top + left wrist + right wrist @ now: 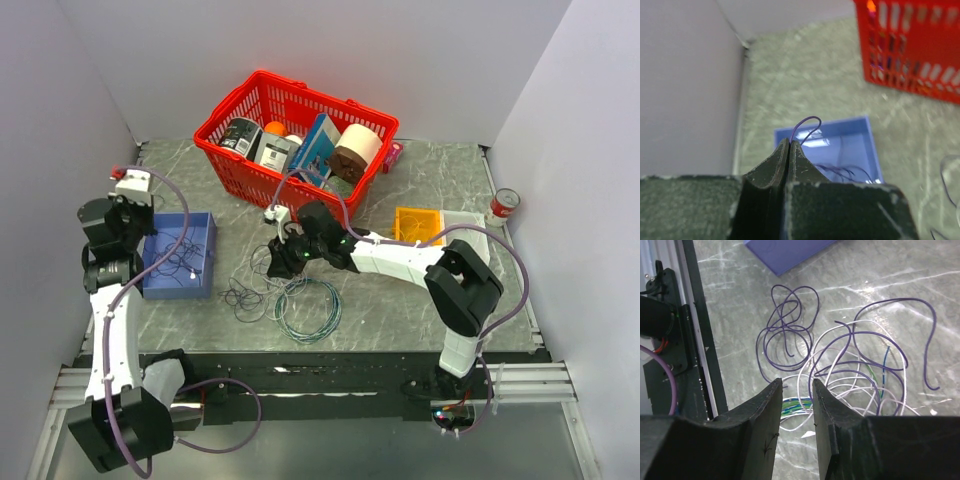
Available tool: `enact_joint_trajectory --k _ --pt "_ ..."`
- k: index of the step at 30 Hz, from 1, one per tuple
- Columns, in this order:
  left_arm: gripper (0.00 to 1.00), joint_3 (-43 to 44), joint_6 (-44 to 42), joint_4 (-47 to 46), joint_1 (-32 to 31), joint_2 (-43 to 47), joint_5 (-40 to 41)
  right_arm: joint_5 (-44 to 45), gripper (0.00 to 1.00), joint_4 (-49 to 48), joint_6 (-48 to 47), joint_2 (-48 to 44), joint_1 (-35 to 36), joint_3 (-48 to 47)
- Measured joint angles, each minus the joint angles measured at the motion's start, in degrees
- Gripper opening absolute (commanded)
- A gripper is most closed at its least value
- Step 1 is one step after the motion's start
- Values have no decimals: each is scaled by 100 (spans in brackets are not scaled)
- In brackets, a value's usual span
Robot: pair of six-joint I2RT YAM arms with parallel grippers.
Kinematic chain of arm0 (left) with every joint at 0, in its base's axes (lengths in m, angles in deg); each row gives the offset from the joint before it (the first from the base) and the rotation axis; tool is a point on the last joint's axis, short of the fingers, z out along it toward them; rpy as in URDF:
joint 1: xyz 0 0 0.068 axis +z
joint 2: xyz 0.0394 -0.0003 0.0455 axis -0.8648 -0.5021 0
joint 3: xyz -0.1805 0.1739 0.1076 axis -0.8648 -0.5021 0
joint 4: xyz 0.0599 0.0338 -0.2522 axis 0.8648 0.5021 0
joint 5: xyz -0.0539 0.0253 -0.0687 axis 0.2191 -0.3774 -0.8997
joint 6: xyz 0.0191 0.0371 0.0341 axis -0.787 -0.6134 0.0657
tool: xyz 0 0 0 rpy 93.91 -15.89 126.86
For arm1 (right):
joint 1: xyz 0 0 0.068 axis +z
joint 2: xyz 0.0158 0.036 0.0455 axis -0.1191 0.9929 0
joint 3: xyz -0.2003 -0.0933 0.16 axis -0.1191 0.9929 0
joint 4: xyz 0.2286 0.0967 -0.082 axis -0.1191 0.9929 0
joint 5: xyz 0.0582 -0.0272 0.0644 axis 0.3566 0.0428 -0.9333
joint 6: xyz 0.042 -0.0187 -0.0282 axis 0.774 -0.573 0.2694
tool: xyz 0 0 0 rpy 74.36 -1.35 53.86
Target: Untangle the cables
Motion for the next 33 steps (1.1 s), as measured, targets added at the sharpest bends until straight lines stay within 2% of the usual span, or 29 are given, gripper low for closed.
enact_joint_trajectory --k 6,14,15,17,18,20,21,26,30,33 --pt "1 -389 -22 -2 -68 -98 -540 122 38 15 -11 -61 0 0" --pt "1 -955 -98 -162 -92 -247 -540 179 39 59 -13 -72 0 35" --pt "13 -1012 -140 -210 -92 -273 -542 184 39 74 -15 -74 0 35" --pt "44 -1211 -385 -326 -92 -302 -535 190 41 90 -15 -87 0 35" --pt "73 -1331 -522 -369 -92 -302 -527 190 42 90 -20 -94 0 35" --pt "100 -1506 -765 -380 -92 -302 -496 192 44 116 -26 -116 0 35" --pt "97 -1550 -831 -354 -92 -302 -516 192 44 133 -26 -136 0 35" --pt "97 -1340 -1327 22 -87 -66 -1152 181 47 168 -28 -251 2 35" --pt "84 -734 -2732 1241 -149 234 -2430 164 49 173 -28 -378 2 35" --pt "81 -457 -4030 2385 -612 380 -2951 162 50 179 -28 -496 2 39"
